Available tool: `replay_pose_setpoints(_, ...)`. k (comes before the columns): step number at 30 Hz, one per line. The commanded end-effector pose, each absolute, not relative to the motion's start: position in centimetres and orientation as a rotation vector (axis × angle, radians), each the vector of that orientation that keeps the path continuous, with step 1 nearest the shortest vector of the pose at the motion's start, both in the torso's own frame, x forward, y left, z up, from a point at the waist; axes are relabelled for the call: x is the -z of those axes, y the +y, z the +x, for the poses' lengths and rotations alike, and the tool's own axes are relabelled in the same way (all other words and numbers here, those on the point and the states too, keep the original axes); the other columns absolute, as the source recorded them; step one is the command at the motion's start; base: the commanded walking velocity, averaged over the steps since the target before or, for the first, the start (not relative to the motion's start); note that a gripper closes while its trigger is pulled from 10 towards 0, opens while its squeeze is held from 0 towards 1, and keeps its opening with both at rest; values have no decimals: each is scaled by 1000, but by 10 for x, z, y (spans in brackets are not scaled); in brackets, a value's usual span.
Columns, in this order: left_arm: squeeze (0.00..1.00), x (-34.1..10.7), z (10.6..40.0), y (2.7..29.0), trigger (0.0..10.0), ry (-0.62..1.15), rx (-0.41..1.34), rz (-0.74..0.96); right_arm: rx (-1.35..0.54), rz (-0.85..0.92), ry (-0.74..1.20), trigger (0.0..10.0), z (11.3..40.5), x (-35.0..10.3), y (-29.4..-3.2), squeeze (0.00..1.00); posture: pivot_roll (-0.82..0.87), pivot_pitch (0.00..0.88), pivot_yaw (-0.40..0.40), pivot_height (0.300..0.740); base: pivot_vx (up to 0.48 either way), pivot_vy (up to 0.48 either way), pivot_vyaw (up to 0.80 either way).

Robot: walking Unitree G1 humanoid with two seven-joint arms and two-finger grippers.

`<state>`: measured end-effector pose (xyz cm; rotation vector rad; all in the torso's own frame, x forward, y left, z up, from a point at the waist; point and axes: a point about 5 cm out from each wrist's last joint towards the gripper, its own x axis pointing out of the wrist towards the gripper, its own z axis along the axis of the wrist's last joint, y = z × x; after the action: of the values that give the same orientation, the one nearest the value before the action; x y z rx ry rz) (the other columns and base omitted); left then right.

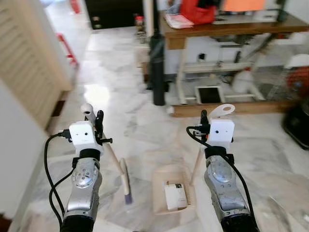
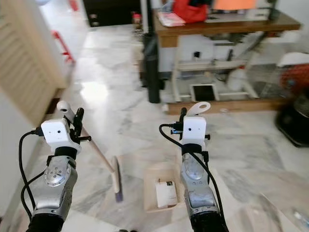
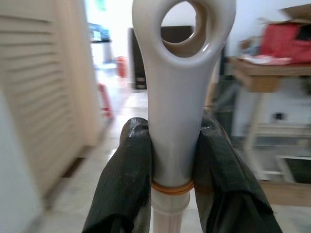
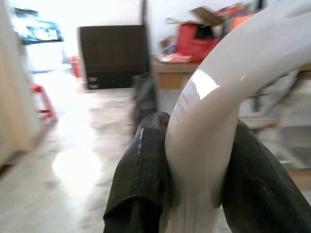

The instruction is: Sweep floor

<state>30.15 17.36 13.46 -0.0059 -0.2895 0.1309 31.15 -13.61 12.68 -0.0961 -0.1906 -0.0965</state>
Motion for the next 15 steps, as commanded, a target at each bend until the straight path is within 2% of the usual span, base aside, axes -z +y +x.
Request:
replay_pose_setpoints(1,0,-149,301,174,10000,-353,-132,12,90,-82,-255,10000,313,-141,-133,0,71,79,57,740,0,0,800)
replay_pose_setpoints(15,0,-147,301,173,10000,-347,-149,20,95,-98,-262,10000,315,-145,-140,0,60,82,44,740,0,0,800)
